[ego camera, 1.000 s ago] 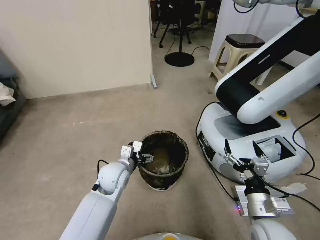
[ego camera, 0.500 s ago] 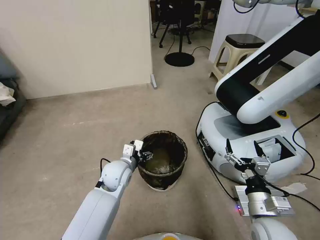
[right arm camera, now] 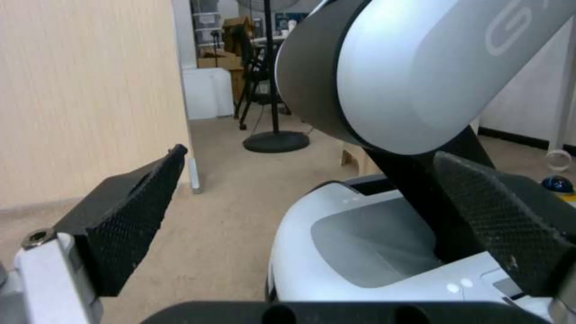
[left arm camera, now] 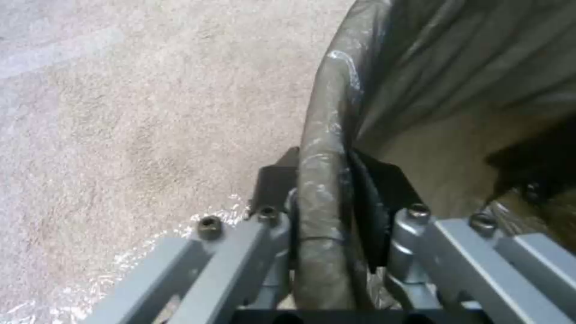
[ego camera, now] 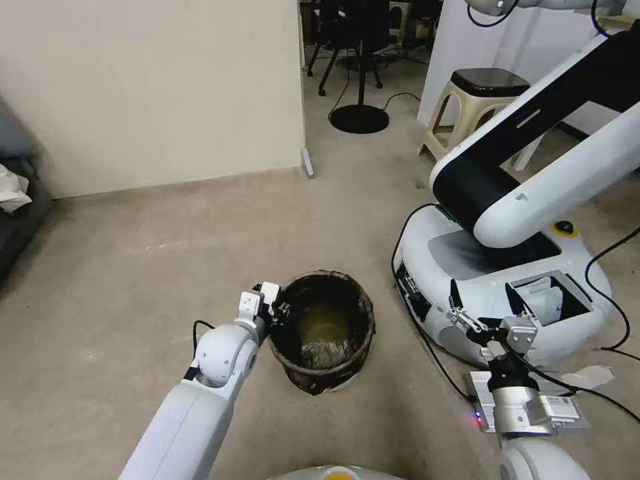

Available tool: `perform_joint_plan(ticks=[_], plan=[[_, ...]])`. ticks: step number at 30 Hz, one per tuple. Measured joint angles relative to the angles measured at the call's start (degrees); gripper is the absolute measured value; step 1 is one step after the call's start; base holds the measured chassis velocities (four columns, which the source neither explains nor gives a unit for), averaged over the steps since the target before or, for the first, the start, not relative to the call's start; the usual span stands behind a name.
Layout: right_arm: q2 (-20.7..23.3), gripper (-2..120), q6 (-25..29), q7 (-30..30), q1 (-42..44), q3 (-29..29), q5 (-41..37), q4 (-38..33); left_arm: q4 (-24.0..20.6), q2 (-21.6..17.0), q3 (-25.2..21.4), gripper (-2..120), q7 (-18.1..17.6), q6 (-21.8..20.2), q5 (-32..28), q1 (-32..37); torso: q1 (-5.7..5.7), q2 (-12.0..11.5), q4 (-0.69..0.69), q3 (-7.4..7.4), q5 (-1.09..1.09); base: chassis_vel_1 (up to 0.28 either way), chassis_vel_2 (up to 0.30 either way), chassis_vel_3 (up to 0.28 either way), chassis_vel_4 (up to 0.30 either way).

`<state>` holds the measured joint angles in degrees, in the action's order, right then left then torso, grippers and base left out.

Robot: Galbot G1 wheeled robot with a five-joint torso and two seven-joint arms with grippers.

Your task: Pick up the trash can from the floor.

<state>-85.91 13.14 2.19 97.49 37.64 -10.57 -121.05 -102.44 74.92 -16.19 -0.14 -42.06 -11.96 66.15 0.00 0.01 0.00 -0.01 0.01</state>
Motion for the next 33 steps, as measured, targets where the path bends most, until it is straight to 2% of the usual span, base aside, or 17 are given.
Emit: perform_joint_plan(ticks=[3,13,20,33], plan=[[-0.1,100,0.2,0.0,0.1,-0.1,0.1,0.0,-0.1,0.0,-0.4,9,0.0,0.0,0.0,0.3,0.0,0.0,0.0,0.0,0.0,0.0,0.0,0.0,0.0],[-0.1,100,0.4,0.0,0.0,-0.3,0.1,0.1,-0.4,0.2,-1.1,9,-0.4,0.0,-0.3,0.7,0.0,0.0,-0.02,0.0,-0.02,0.0,0.0,0.0,0.0],[-0.1,100,0.5,0.0,0.1,-0.3,0.1,0.1,-2.3,0.2,-3.1,7,-0.6,-0.2,-2.3,1.4,0.0,0.0,-0.01,0.01,-0.03,0.0,0.0,0.0,0.0],[0.4,100,0.5,0.0,0.0,-0.2,0.0,-0.2,-9.2,-0.3,-6.9,3,-2.9,-0.2,-10.0,2.4,0.0,0.0,-0.01,0.01,-0.01,0.0,0.0,0.0,0.0]])
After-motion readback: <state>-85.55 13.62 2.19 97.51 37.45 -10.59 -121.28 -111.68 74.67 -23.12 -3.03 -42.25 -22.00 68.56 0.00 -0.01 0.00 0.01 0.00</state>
